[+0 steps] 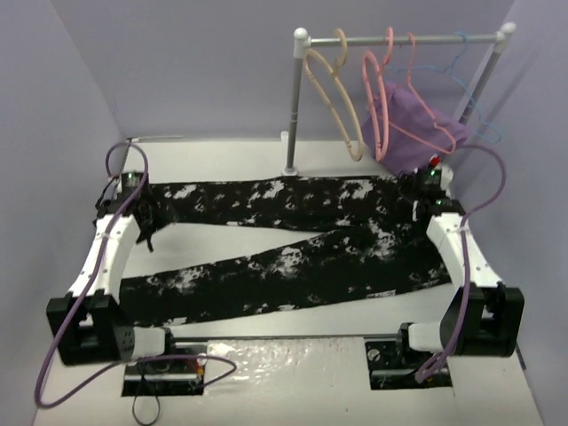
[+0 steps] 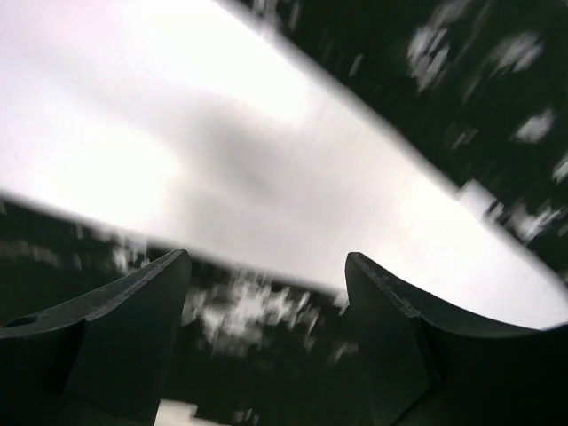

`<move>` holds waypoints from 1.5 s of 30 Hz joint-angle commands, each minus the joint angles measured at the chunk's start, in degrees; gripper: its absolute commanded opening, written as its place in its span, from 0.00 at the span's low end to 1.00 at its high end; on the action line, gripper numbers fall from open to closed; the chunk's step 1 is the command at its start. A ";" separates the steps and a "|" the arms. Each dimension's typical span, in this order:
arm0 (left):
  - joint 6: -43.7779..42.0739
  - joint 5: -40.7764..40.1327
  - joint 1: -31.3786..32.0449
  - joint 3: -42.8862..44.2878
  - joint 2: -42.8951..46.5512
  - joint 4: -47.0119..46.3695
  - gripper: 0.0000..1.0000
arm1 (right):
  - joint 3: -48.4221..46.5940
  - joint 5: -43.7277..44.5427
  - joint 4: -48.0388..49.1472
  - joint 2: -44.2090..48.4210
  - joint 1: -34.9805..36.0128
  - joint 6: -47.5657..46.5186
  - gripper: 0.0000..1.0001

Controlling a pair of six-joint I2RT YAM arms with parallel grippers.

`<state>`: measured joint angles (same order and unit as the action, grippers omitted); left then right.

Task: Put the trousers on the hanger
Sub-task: Flatten out the trousers at the center of the board, then fold the trousers at the center of the board.

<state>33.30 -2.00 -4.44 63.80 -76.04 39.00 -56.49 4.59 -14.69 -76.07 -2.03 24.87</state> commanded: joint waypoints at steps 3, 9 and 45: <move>10.01 3.81 5.55 -15.96 6.05 2.75 0.68 | 12.05 -6.81 -4.20 6.24 1.57 6.57 0.81; 15.85 5.50 9.72 -23.74 2.98 -5.29 0.68 | 20.03 -8.47 -2.75 6.61 1.68 8.36 0.81; 13.84 2.11 -5.25 -16.77 -1.00 3.52 0.66 | 10.70 -4.06 -7.63 12.26 1.68 2.73 0.81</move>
<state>44.87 -1.21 -7.95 46.04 -74.49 41.60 -46.13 -0.17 -20.25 -64.64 -0.69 28.48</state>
